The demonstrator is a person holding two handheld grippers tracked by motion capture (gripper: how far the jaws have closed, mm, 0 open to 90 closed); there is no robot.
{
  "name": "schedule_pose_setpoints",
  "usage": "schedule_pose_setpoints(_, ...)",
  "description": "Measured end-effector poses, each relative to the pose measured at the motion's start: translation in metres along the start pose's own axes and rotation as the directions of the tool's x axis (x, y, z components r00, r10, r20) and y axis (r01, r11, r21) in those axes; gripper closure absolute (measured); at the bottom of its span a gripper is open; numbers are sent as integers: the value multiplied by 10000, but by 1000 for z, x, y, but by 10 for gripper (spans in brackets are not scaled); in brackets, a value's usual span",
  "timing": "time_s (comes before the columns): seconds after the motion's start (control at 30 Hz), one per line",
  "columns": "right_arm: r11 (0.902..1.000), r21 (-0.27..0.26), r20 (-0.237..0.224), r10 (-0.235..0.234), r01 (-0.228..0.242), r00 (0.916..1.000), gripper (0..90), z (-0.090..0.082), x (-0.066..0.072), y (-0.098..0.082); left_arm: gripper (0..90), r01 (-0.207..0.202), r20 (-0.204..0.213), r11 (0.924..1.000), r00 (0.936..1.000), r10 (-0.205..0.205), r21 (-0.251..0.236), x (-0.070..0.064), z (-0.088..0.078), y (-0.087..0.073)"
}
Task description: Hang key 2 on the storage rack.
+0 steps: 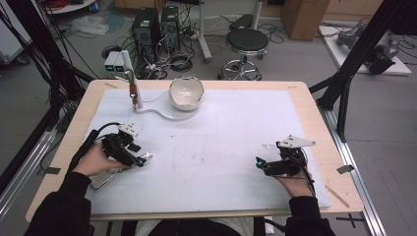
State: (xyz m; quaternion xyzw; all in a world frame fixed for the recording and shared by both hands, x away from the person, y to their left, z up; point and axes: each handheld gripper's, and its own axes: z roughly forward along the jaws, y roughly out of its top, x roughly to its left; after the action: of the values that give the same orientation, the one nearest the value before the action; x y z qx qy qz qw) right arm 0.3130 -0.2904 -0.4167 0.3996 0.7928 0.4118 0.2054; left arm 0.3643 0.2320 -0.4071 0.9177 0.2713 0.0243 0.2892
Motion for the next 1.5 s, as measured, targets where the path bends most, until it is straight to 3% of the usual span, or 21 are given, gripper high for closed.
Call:
schedule_pose_setpoints(0.33, 10000, 16, -48, -59, 59, 10000, 5, 0, 0, 0, 509, -70, -128, 9996, 9999, 74, 289, -2, 6, 0)
schedule_pose_setpoints(0.4, 10000, 29, -67, -19, 19, 10000, 5, 0, 0, 0, 562, -263, -206, 9989, 9994, 271, 375, -1, 7, 0)
schedule_pose_setpoints(0.63, 10000, -97, -106, 17, -18, 9999, 5, -1, 0, 1, 736, -382, -32, 9978, 9993, 384, 548, -1, 10, -1)
schedule_pose_setpoints(0.73, 10000, -20, -109, 2, -2, 9999, 5, 0, 0, 1, 744, -790, 181, 9950, 9968, 781, 608, 0, 9, -2)
schedule_pose_setpoints(0.9, 10000, -10, -92, -3, 3, 10000, 5, 0, 0, 1, 748, -720, 195, 9959, 9973, 710, 544, 2, 9, -2)
schedule_pose_setpoints(1.0, 10000, -15, -96, -2, 1, 10000, 5, 0, 0, 1, 748, -293, 136, 9990, 9995, 289, 330, 4, 7, -2)
schedule_pose_setpoints(1.17, 10000, 13, -121, 31, -31, 9999, 5, 0, 0, 1, 749, -288, -363, 9996, 9989, 285, -80, 6, -6, -4)
schedule_pose_setpoints(1.2, 10000, 29, -124, 4, -4, 9999, 5, 0, 0, 1, 749, -126, -486, 9991, 9988, 106, -400, 7, -13, -4)
schedule_pose_setpoints(1.3, 10000, 43, -106, -26, 27, 9999, 5, 0, 0, 1, 750, -32, -609, 9981, 9981, -5, -613, 9, -21, -6)
schedule_pose_setpoints(1.33, 10000, 45, -102, -13, 13, 9999, 5, 0, 0, 1, 749, 190, -697, 9959, 9972, -252, -881, 12, -28, -7)
schedule_pose_setpoints(1.5, 10000, 46, -118, 5, -4, 9999, 5, 1, 0, 1, 749, 384, -899, 9924, 9947, -491, -1165, 14, -42, -9)
